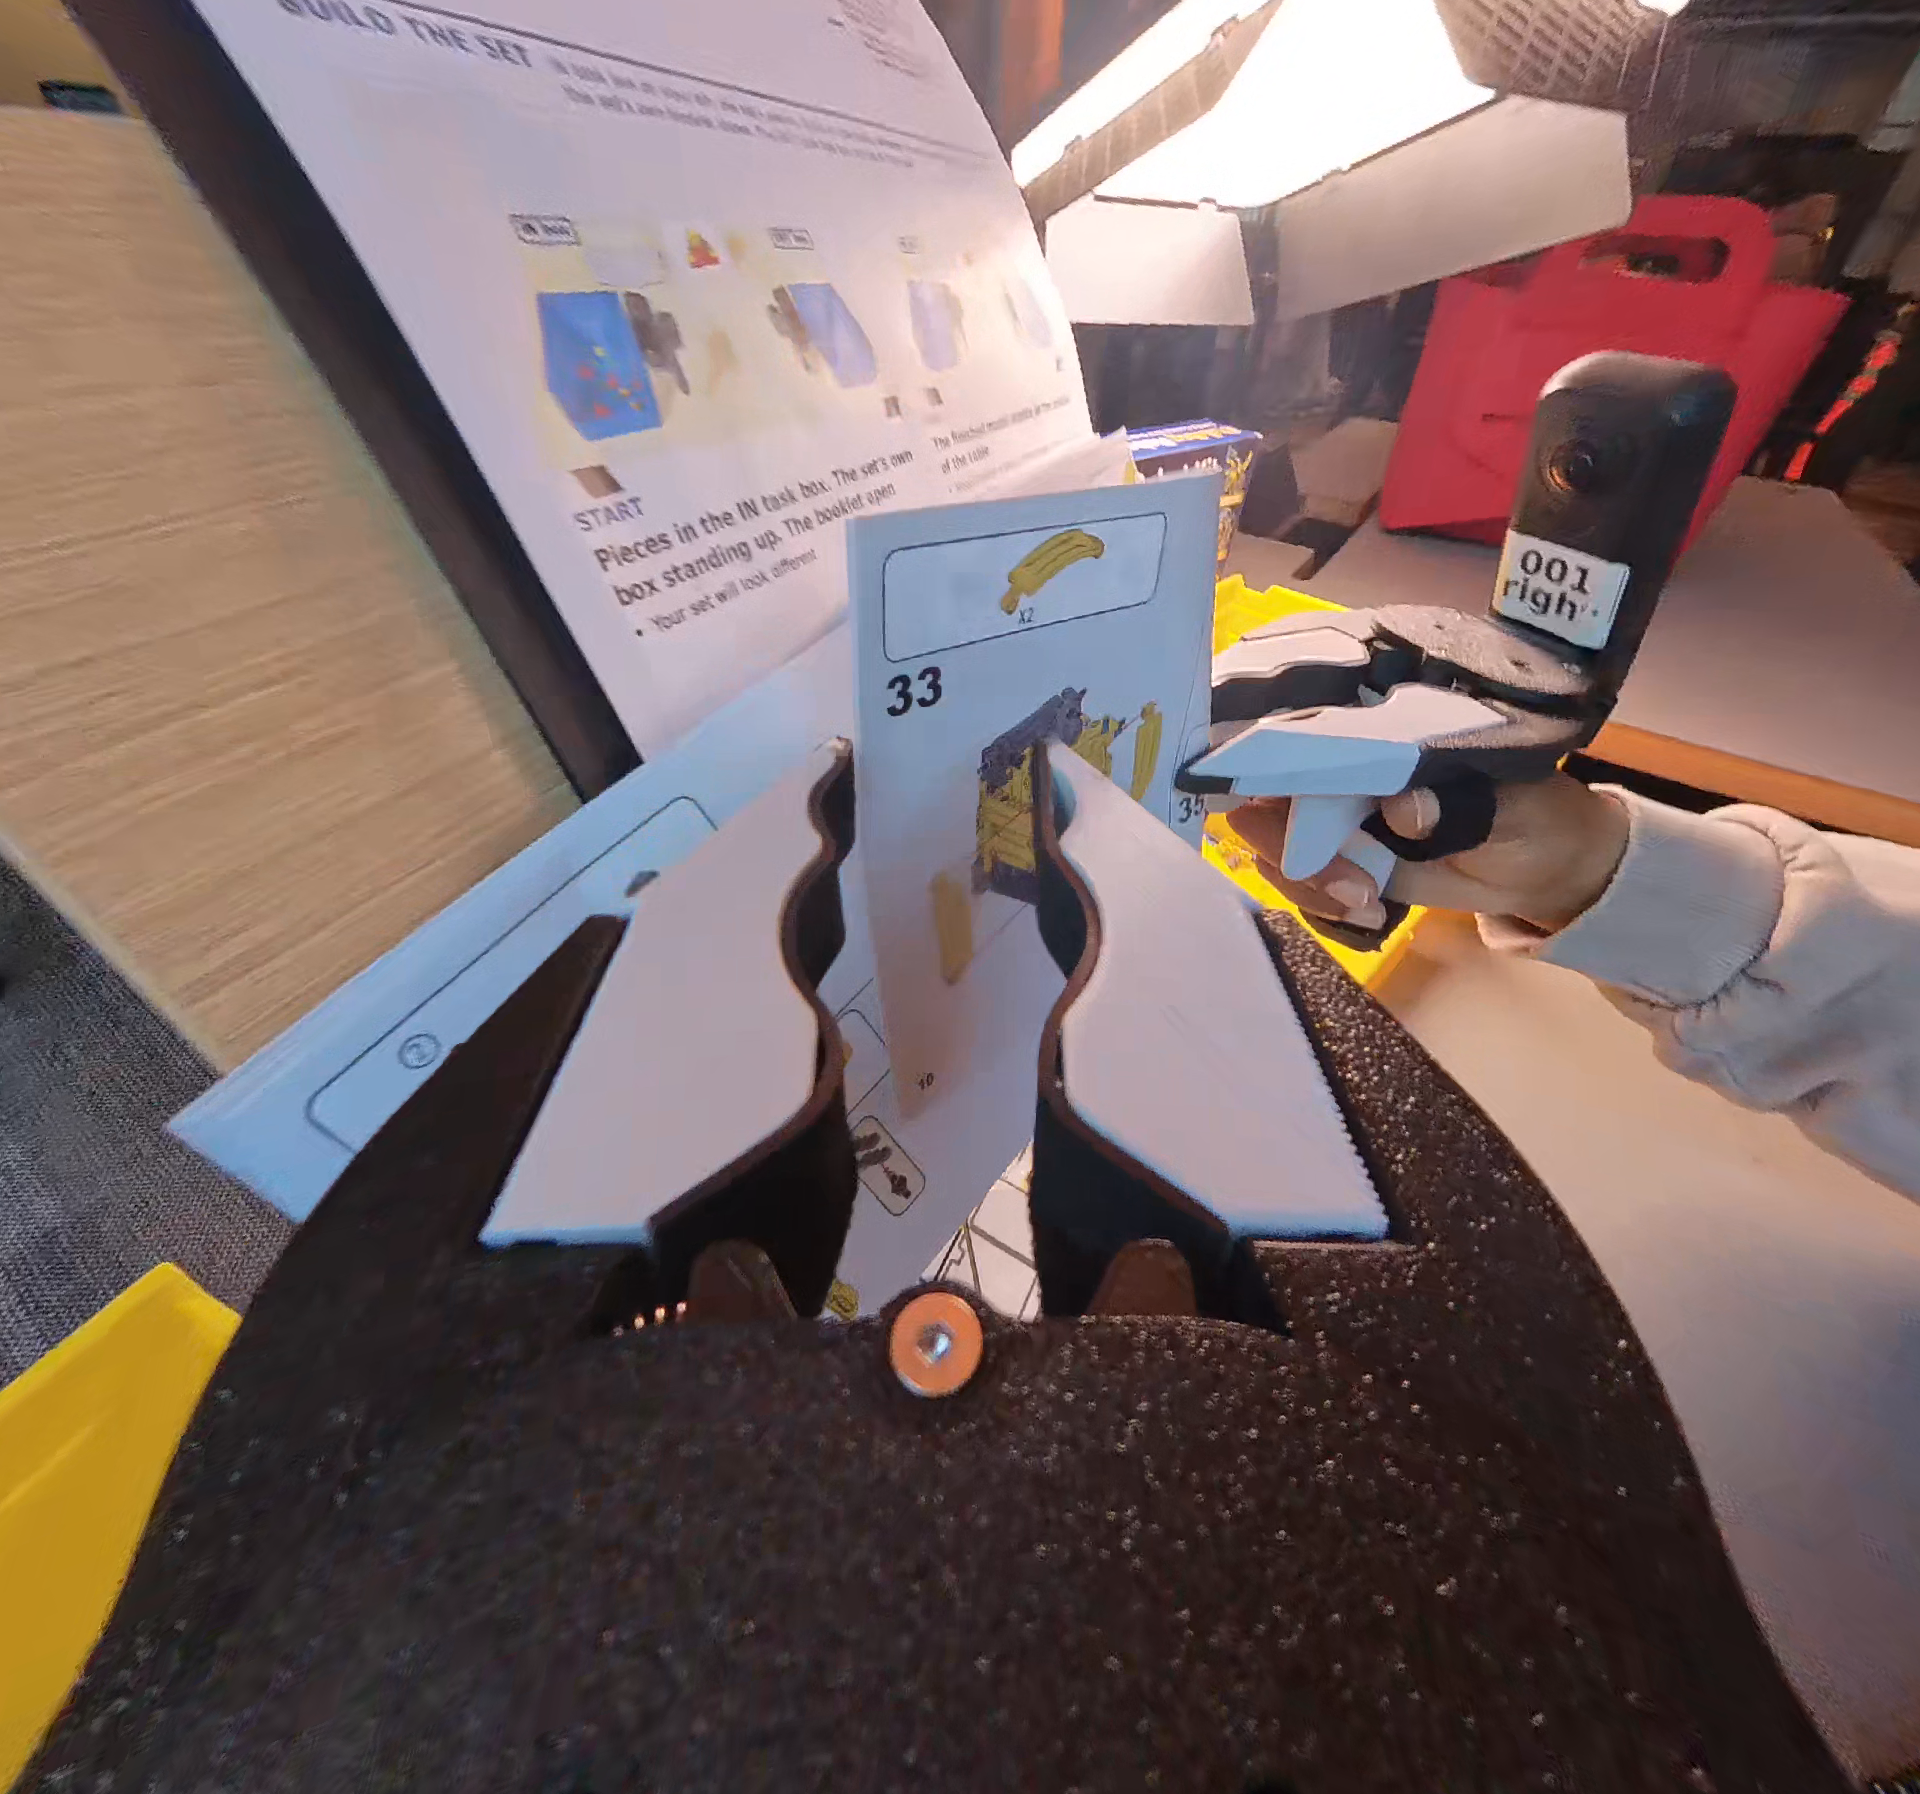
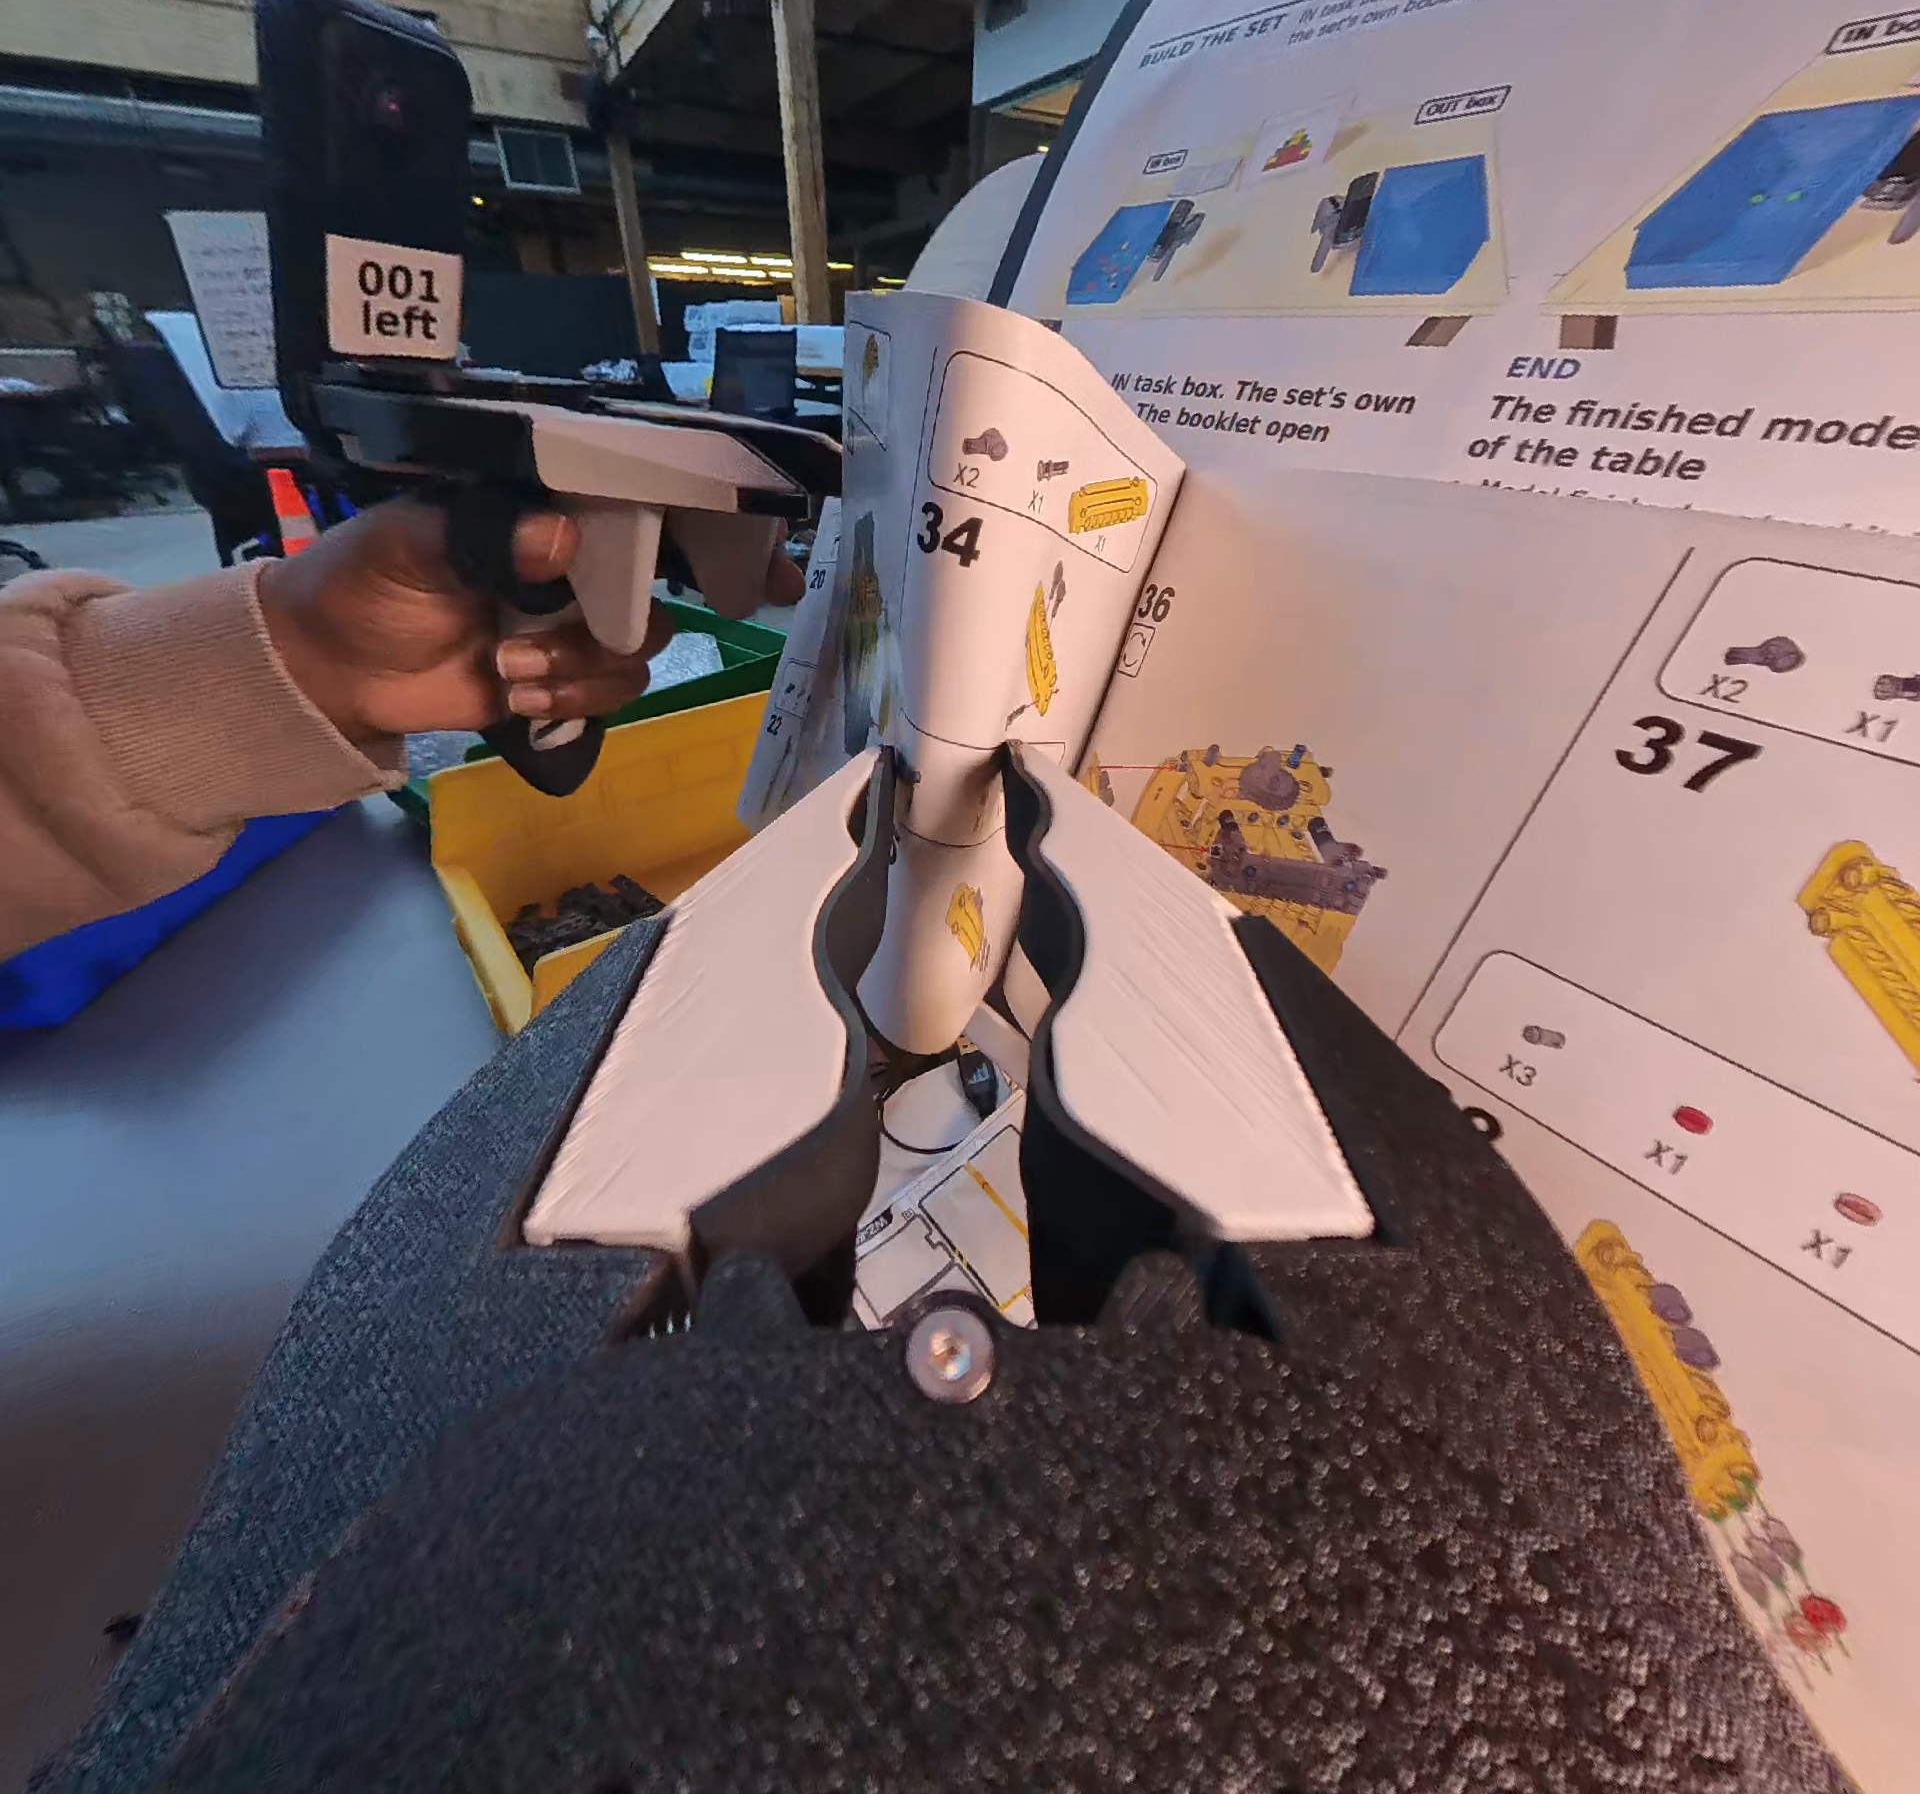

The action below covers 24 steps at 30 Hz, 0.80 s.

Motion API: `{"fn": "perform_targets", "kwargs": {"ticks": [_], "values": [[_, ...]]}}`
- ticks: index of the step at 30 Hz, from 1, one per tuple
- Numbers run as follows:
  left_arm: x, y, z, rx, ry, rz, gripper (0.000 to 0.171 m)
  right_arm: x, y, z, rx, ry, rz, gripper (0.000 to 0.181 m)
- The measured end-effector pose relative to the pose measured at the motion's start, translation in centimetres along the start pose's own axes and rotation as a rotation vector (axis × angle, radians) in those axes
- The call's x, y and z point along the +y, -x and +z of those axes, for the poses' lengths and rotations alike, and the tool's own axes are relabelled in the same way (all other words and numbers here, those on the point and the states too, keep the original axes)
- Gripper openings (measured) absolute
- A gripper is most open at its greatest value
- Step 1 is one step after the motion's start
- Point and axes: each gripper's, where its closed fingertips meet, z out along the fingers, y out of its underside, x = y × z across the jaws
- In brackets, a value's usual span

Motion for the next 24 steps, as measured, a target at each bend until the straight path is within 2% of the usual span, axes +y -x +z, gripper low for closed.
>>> {"fn": "perform_targets", "kwargs": {"ticks": [1,2,3,6,8,9,12,15,16,17,18,20,24], "values": [[0.3,-0.2,0.2,-0.001,0.011,0.013,0.024,0.1,-0.1,-0.1,-0.007,0.000,0.009,0.018],[0.5,-0.5,0.1,-0.001,0.006,0.031,0.004,0.1,-0.5,-0.3,0.007,-0.001,0.017,0.018],[0.3,-1.1,-0.1,0.009,-0.020,0.044,0.000,0.3,-1.5,-0.5,0.061,0.008,0.021,0.021],[0.6,-3.4,-0.5,0.046,-0.026,0.062,0.000,0.6,-4.5,-1.9,0.286,0.041,0.035,0.029],[0.7,-4.5,-0.6,0.040,-0.024,0.071,0.000,-0.6,-5.4,-3.5,0.429,0.008,-0.008,0.038],[0.6,-5.2,-0.7,0.047,-0.031,0.061,0.000,-1.9,-4.7,-4.1,0.447,-0.034,-0.051,0.044],[0.2,-7.1,-0.9,0.078,-0.046,0.070,0.000,-4.8,1.0,-3.9,0.271,-0.115,-0.131,0.051],[-0.4,-9.1,-0.8,0.150,-0.074,0.051,0.000,-3.6,4.3,-2.0,0.140,0.030,-0.166,0.092],[-0.7,-9.7,-0.7,0.177,-0.084,0.041,0.000,-3.1,4.6,-1.4,0.118,0.069,-0.170,0.097],[-0.9,-10.2,-0.8,0.198,-0.092,0.034,0.000,-2.9,4.7,-1.0,0.112,0.078,-0.192,0.088],[-1.2,-10.4,-0.8,0.198,-0.100,0.029,0.000,-3.0,4.7,-0.9,0.111,0.067,-0.227,0.064],[-1.4,-10.7,-0.9,0.200,-0.104,0.031,0.000,-3.2,5.1,-0.8,0.069,0.049,-0.231,0.042],[-1.4,-10.6,-1.2,0.213,-0.106,0.018,0.004,-3.3,5.6,-1.3,-0.035,0.012,-0.143,0.027]]}}
